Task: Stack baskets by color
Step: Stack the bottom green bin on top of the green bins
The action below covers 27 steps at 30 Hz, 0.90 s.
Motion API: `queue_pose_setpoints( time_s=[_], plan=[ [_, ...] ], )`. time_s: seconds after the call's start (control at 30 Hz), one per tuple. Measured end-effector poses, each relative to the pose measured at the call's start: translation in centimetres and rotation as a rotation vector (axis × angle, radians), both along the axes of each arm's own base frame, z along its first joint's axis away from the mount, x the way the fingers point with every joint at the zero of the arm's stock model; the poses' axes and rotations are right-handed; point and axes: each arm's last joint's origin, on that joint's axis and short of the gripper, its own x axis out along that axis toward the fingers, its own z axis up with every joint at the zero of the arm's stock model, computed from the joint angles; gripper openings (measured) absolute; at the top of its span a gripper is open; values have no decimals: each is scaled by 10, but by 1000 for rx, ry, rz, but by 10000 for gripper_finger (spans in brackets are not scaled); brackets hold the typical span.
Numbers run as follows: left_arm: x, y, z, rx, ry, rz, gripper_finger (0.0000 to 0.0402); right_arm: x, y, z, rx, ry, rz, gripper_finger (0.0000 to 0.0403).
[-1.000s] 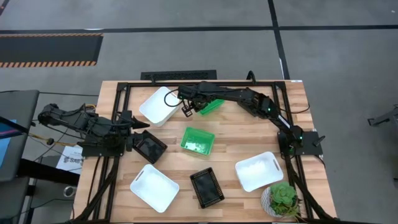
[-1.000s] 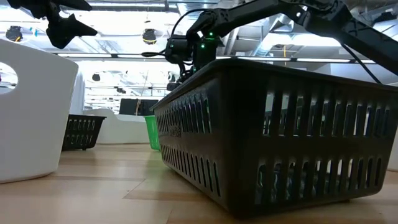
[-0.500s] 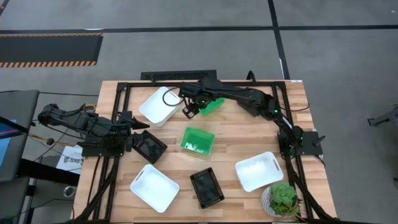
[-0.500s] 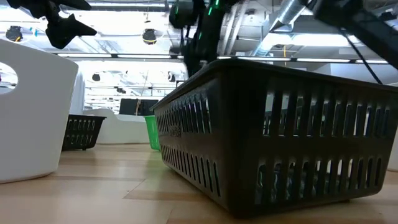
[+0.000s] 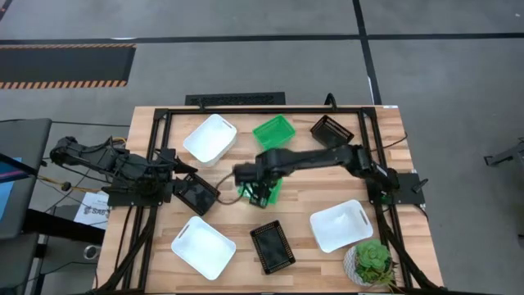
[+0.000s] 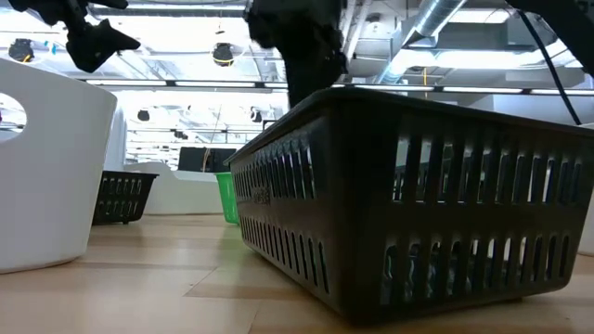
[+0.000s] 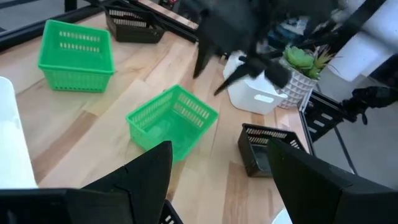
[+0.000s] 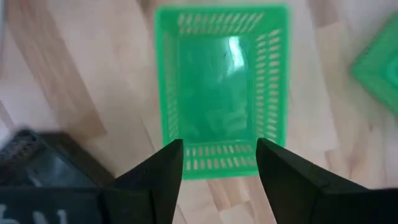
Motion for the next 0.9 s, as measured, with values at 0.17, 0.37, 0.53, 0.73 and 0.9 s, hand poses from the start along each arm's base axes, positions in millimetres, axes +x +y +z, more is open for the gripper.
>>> queue_pose_setpoints(
  time_s=[0.17, 0.37, 0.53, 0.73, 0.9],
  plan=[
    [0, 0, 0, 6, 1, -2, 254, 0, -18, -31, -51, 42, -43, 221],
    [0, 0, 0, 13, 1, -5, 254, 4, -42, -46, -7, 9, -11, 220],
    [-1, 0, -2, 14, 18, -1, 254, 4, -54, -64, 14, 2, -8, 219],
    [-1, 1, -4, 6, 38, 5, 254, -1, -66, -78, 11, 36, -16, 217],
    [-1, 1, -4, 3, 39, 6, 254, -1, -69, -82, 7, 28, -7, 205]
  ],
)
